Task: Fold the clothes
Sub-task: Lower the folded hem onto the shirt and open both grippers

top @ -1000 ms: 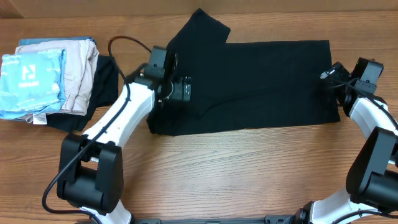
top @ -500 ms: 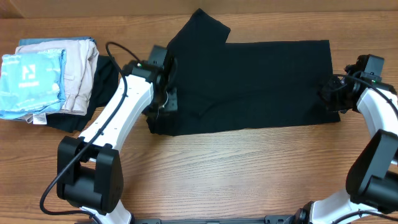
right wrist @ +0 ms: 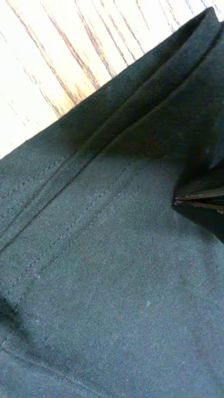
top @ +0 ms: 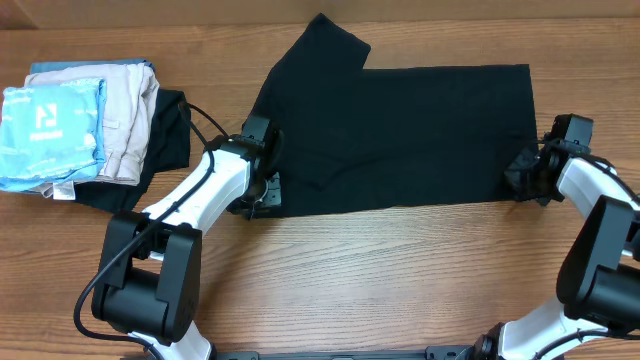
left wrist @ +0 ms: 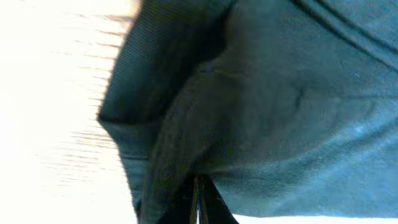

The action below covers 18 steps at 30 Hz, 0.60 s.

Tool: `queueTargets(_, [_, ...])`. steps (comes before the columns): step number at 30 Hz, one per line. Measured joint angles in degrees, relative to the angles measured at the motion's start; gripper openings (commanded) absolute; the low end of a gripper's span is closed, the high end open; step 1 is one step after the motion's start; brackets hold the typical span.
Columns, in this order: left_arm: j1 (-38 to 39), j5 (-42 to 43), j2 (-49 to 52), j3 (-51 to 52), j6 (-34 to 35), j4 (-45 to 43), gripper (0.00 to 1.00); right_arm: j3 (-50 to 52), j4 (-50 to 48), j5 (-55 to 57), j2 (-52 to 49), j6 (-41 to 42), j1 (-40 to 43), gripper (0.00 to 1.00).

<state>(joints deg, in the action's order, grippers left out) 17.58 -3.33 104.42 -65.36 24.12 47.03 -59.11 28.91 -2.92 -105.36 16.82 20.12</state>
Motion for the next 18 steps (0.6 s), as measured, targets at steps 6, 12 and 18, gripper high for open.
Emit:
queueTargets(6, [0.0,-2.71,0.0,0.09,0.39,3.15,0.04,-0.17,9.35,6.03,1.38,6.12,-0.24,0.04])
queueTargets(12, [0.0,-2.97,0.0,0.17,1.03,8.92,0.04,-0.48,11.08,7.98,1.4,8.5,-0.31,0.04])
queueTargets(18, [0.0,-2.99,0.0,2.8,3.23,10.01,0.04,-0.72,12.5,9.33,1.38,8.66,-0.31,0.04])
